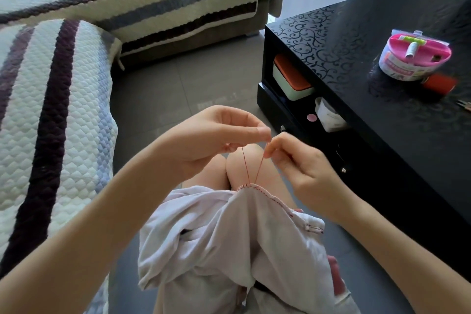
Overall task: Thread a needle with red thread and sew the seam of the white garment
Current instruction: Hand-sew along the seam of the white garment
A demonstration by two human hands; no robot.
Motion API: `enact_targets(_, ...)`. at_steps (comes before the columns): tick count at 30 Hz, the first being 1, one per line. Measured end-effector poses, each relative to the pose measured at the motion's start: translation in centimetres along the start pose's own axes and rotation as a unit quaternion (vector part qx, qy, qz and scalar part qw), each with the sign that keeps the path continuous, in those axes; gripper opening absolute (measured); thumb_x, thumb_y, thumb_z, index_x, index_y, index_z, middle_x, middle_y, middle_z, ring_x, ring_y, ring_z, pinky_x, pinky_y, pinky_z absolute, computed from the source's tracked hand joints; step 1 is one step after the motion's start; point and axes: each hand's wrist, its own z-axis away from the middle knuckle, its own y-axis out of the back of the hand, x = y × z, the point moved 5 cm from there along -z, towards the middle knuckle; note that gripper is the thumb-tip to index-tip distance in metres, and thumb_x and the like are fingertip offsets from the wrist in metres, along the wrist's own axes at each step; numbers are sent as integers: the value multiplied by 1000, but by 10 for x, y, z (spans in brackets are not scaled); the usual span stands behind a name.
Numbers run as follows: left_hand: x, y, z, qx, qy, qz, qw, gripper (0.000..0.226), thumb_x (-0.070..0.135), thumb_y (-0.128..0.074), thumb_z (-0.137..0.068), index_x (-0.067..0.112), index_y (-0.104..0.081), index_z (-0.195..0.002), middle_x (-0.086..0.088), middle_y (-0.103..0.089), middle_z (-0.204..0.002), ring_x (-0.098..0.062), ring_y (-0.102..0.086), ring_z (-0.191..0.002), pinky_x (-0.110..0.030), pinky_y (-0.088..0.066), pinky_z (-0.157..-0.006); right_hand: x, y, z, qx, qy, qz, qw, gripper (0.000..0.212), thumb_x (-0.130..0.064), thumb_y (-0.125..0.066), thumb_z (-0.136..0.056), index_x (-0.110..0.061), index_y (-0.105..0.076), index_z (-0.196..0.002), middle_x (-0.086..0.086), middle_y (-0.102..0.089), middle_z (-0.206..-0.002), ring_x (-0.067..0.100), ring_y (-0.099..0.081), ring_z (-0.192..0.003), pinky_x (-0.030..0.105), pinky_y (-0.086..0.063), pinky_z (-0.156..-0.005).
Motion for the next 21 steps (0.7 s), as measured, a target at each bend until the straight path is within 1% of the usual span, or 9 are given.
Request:
enact_targets(3, 1, -1, -1, -12, -10, -9, 1000, 21, 40, -75, -63, 22, -75, -73, -12, -50, -81, -23, -33, -71, -29, -27, -61, 1, -11, -1, -39, -12, -62, 997, 7, -17, -46, -90, -22, -51, -90, -11, -43, -64, 6, -37, -58, 24, -31, -59)
enact_targets(6, 0, 0, -3, -4, -9, -3, 1000, 20, 40, -76, -61, 22, -74, -71, -9, -46, -70, -15, -35, -64, -28, -26, -61, -8, -12, 0, -53, -10, -253, 966, 18, -17, -52, -87, -12, -44, -102, 12, -38, -69, 15, -34, -61, 26, -30, -56)
enact_targets(8, -5, 4, -7, 21, 5, 20, 1000, 11, 31, -76, -66, 21, -73, -69, 0, -47, -61, -10, -37, -60, -26, -28, -61, -15, -7, -1, -37, 6, -321, 946, 26, -14, -55, -87, -12, -40, -108, 17, -33, -69, 15, -34, -60, 23, -31, -56)
enact_targets(10, -12, 6, -10, 43, 13, 36, 998, 10, 29, -71, -70, 19, -72, -71, 4, -49, -60, -9, -39, -59, -25, -29, -61, -23, 2, -3, -7, 27, -313, 949, 19, -14, -54, -89, -14, -45, -106, 13, -34, -67, 28, -32, -59, 30, -29, -56)
enact_targets(12, -21, 5, -11, 57, 15, 21, 998, 13, 28, -72, -74, 15, -70, -75, 3, -53, -64, -9, -44, -61, -24, -33, -63, -27, 12, -8, 28, 35, -263, 964, 4, -13, -54, -93, -10, -54, -94, 9, -44, -68, 37, -35, -62, 26, -34, -57)
enact_targets(14, -33, -2, -8, 48, 11, 0, 999, 15, 28, -72, -83, 14, -68, -80, 2, -60, -71, -9, -53, -69, -28, -45, -74, -29, 22, -10, 55, 38, -232, 970, 9, -9, -53, -92, -3, -57, -85, 5, -51, -66, 25, -43, -58, 17, -39, -57)
enact_targets(16, -50, -13, -4, 21, 24, -14, 999, 29, 46, -72, -79, 18, -69, -87, -2, -66, -83, -15, -61, -80, -39, -49, -84, -32, 32, -13, 66, 44, -224, 971, 9, -8, -54, -89, -1, -59, -85, 6, -55, -61, 14, -51, -56, 17, -44, -59)
enact_targets(18, -63, -27, 3, -17, 44, -44, 998, 37, 55, -73, -66, 23, -69, -84, 1, -66, -80, -13, -59, -75, -33, -48, -75, -34, 40, -16, 64, 46, -206, 975, 9, -9, -56, -88, -1, -61, -85, 9, -61, -62, 15, -57, -57, 22, -49, -61)
enact_targets(21, -73, -42, 8, -65, 55, -24, 996, 20, 29, -78, -69, 26, -61, -59, 10, -46, -58, -5, -41, -57, -18, -33, -56, -33, 51, -20, 69, 36, -174, 982, 9, -10, -61, -87, -1, -62, -85, 15, -66, -69, 18, -64, -59, 25, -55, -63)
